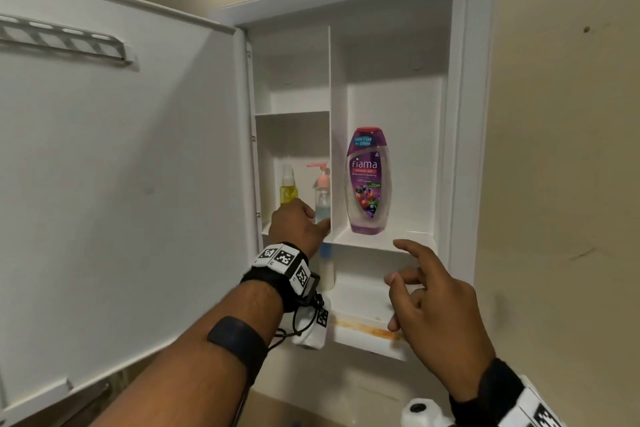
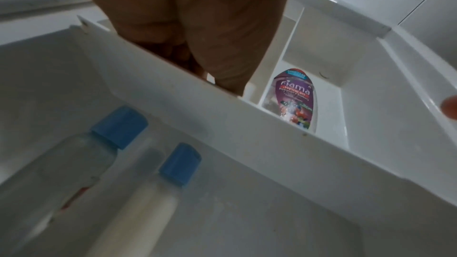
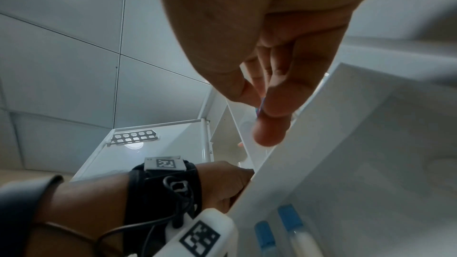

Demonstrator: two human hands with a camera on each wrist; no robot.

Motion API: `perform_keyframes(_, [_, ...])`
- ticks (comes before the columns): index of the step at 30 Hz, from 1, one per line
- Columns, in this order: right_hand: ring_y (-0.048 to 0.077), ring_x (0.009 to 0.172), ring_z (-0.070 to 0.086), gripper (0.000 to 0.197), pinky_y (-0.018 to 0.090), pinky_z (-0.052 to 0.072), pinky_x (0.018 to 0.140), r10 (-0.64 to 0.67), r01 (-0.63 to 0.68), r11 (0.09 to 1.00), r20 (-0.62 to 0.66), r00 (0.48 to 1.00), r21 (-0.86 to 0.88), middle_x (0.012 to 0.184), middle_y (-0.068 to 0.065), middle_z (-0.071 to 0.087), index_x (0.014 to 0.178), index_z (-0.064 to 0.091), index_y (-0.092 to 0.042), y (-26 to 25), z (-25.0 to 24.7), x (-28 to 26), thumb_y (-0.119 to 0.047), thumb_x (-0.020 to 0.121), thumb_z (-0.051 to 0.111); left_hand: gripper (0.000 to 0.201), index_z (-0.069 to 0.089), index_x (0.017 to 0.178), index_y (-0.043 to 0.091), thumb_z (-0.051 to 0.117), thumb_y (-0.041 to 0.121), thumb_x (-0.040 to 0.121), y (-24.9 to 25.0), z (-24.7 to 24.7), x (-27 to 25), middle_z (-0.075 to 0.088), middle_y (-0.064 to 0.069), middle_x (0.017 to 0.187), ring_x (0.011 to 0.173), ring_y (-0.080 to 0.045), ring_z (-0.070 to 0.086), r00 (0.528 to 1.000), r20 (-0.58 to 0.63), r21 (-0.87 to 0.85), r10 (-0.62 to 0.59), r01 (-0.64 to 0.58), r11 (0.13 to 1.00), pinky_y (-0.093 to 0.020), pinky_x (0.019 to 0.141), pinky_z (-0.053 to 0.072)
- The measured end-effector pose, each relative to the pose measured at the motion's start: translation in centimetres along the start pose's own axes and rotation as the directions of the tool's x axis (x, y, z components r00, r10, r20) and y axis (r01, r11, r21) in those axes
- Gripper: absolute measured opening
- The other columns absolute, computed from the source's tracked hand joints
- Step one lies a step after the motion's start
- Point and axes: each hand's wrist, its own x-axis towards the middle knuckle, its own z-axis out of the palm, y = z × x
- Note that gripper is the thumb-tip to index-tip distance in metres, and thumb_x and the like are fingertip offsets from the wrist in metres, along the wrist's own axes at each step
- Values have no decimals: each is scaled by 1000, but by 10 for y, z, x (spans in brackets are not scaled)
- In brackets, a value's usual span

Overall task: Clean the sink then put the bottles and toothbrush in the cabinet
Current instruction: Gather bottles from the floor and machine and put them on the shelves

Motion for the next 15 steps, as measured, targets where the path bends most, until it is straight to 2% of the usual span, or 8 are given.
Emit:
perform_keyframes(3, [4,51,68,42,22,56,69,38,-38,999,1,999,15,92,-15,68,135,46,-38,12,1,-10,-21,98,55,34,64,92,11,79,37,76,2,-1,-1,68,-4,92,86,-22,62,1000,-12,27,0,1,1000,-30,71,47])
perform_keyframes(6, [9,52,69,42,34,60,69,78,-79,995,8,997,60,90,-13,70,135,48,-37,17,3,-21,-21,97,57,42,65,101,10,79,42,78,-1,-4,-7,66,-6,98,91,-23,61,1000,-18,24,11,-11,1000,-31,77,48])
perform_keyframes(9, [13,53,70,41,41,61,69,97,-97,990,8,995,102,89,-11,72,132,49,-39,14,3,-33,-21,96,59,43,64,109,9,72,44,86,-10,-12,-25,65,-7,104,96,-23,61,995,-24,-31,93,-94,995,-29,80,45])
perform_keyframes(13, [13,53,70,38,39,60,68,122,-123,984,17,992,131,91,-9,74,129,51,-42,-2,10,-50,-25,96,59,37,61,121,15,65,38,92,-37,-35,-63,64,-2,119,108,-17,61,975,15,-120,223,-220,968,-31,90,51])
perform_keyframes(15, [12,53,69,33,35,59,65,120,-124,982,37,992,141,90,-10,74,124,54,-45,-13,20,-62,-28,96,59,34,60,122,19,63,36,93,-60,-50,-89,62,3,121,106,-11,61,965,50,-119,256,-249,961,-29,90,51])
